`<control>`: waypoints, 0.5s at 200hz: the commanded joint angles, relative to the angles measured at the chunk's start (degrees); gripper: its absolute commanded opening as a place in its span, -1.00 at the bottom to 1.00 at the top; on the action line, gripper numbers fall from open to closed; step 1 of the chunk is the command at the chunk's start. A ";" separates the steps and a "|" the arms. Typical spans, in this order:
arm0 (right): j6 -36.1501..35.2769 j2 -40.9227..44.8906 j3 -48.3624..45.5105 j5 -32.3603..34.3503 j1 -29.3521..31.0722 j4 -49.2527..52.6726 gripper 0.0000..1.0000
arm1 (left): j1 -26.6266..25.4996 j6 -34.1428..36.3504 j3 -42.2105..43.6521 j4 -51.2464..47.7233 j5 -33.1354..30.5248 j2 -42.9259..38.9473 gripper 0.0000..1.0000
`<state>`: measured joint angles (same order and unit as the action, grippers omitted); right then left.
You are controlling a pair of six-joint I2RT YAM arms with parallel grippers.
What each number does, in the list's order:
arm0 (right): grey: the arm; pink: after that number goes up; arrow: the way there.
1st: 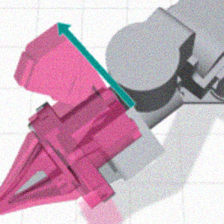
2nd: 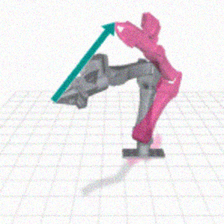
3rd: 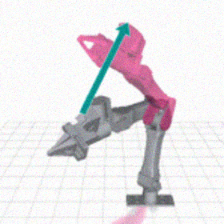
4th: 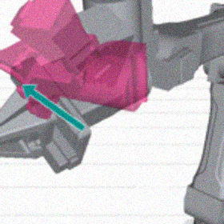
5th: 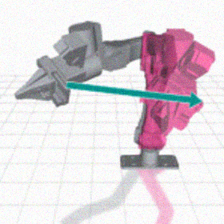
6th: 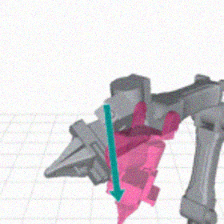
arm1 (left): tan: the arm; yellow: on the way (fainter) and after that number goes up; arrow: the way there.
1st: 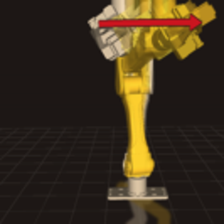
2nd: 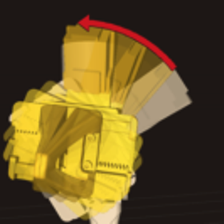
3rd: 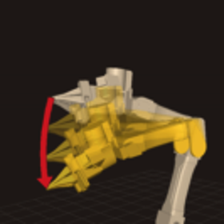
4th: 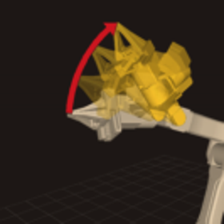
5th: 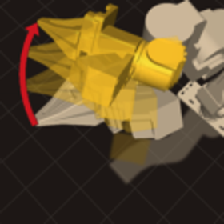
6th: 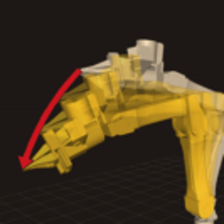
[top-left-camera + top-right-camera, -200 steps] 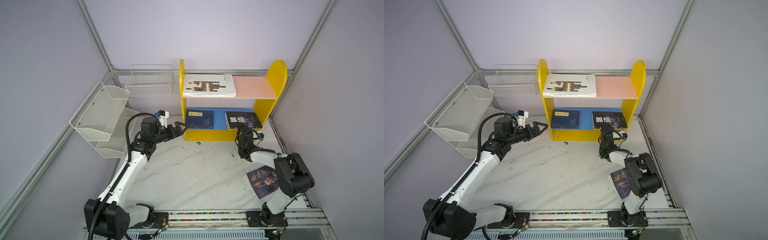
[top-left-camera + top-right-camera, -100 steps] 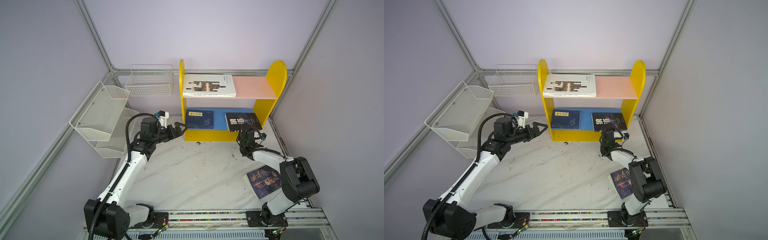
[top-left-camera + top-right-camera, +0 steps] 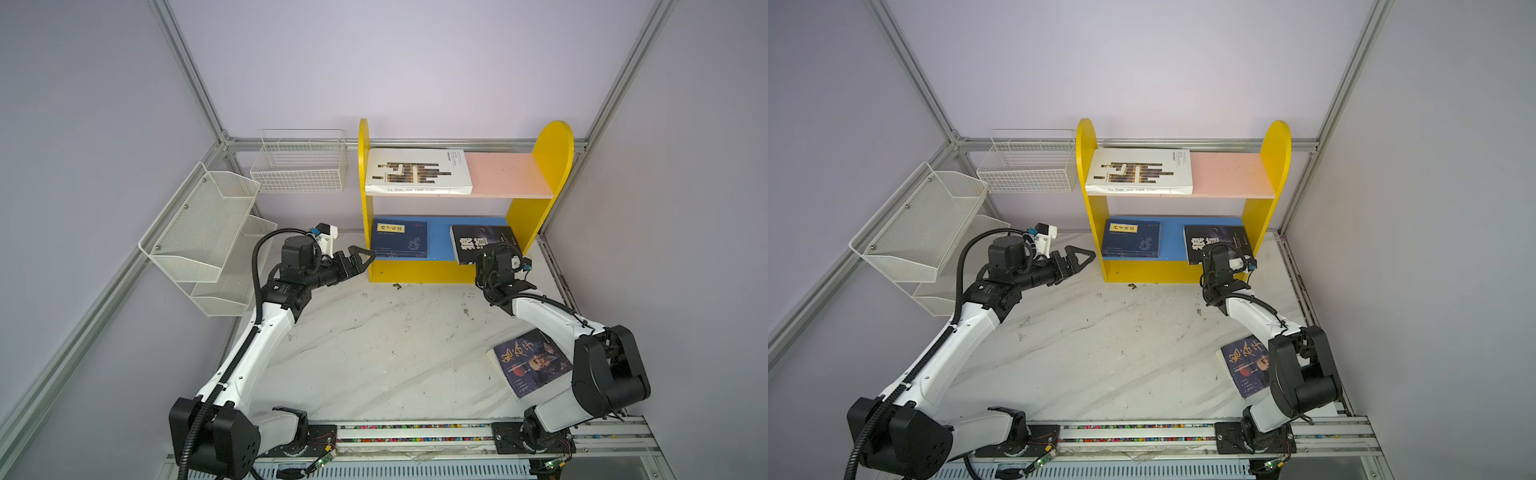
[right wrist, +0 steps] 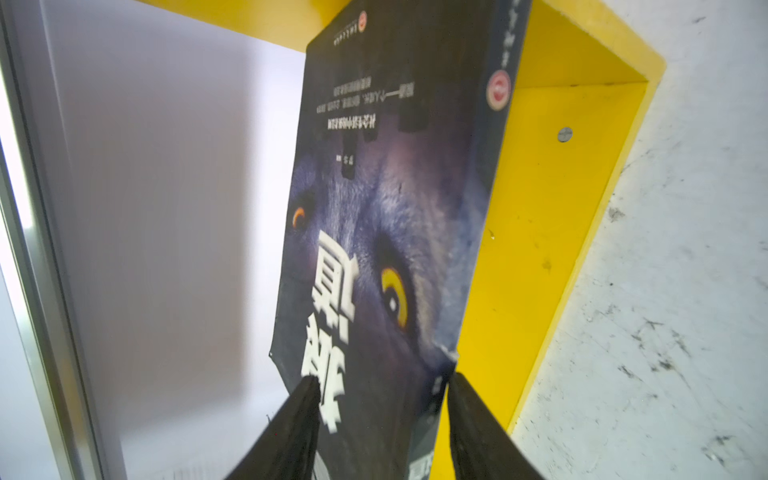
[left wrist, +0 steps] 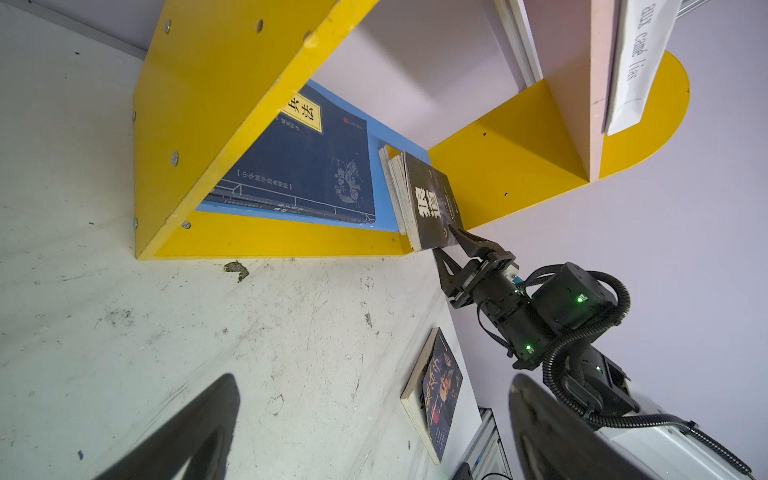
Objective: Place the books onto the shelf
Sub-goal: 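Push the wolf-eye book upright against the yellow book with the right gripper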
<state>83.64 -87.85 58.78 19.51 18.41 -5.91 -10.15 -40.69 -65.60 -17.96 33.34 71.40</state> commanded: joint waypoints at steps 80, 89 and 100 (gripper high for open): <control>-4.13 -4.36 6.54 -5.01 -1.92 3.71 -0.08 | 1.19 0.49 4.46 4.71 1.38 -0.83 0.99; -4.16 -4.72 6.95 -5.00 -2.09 3.89 -0.09 | 1.27 0.28 4.61 4.94 1.33 -0.86 0.99; -4.14 -4.95 7.32 -4.84 -2.28 4.05 -0.10 | 1.40 0.06 4.83 5.29 1.46 -0.78 0.99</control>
<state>79.96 -91.90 63.96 14.72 16.78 -2.85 -9.37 -40.88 -63.05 -15.86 34.09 71.40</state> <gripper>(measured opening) 0.456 0.995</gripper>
